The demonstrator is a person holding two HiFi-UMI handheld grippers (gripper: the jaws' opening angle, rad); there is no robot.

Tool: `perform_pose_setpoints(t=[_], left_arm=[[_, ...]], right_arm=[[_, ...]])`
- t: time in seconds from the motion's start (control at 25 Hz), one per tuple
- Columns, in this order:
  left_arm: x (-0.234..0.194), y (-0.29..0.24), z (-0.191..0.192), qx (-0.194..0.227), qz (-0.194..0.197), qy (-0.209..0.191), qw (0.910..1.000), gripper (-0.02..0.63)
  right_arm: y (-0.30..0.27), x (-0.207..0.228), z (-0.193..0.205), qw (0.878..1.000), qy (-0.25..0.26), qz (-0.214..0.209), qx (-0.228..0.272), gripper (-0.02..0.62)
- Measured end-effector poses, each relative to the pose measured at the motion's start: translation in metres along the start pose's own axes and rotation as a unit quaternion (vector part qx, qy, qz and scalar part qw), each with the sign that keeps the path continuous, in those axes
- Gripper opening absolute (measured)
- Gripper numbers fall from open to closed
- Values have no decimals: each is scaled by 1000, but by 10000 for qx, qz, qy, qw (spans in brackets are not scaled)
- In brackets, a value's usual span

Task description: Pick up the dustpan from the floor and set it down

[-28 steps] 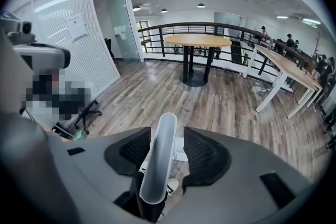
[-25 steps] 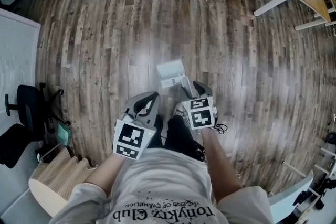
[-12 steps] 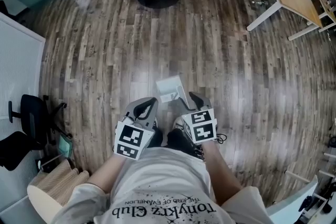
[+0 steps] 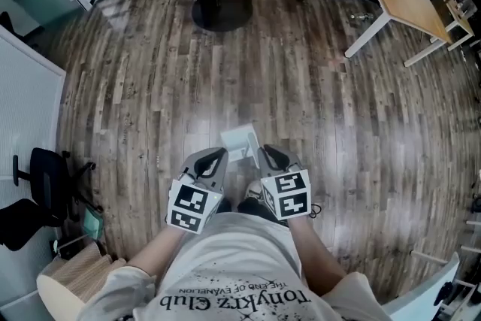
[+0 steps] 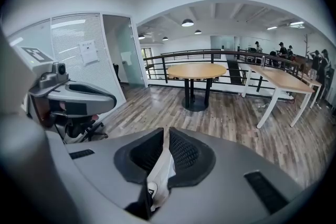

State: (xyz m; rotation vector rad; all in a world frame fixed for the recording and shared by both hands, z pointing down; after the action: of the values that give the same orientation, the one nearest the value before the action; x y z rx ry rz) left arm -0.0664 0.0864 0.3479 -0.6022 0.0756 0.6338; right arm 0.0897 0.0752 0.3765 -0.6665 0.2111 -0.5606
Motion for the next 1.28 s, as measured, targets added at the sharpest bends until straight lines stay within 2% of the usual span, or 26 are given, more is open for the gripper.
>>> perform_pose_setpoints(t=[0.24,0.68,0.92,1.28], left_arm=[[6,2,-2,83,-82,29,9999,23],[13,0,-2,124,-116,55,9998,23],[18,3,-2,224,-119,14,9997,23],[17,5,4,155,-119,91,9998,23]], right_arm=[[18,5,-7,9997,-80,72,224,34],[34,1,-13,9976,-271,-56,636,26],[38,-2,-14,9973,-289,-56,669,26],[37,-8,-14,9971,-295,-234,665,26]])
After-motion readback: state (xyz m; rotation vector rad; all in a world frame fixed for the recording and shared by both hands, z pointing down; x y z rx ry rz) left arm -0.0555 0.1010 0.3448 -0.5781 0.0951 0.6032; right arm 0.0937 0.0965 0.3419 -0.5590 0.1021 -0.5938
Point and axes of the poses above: the fingertips, and each gripper's own axes: y backward along the fingers, x to its right, z out of its underside, the point moved 7 cm from there along y, backward along the fingers, and after that the axes turned 9 degrees about y, right-handed, at the moved point
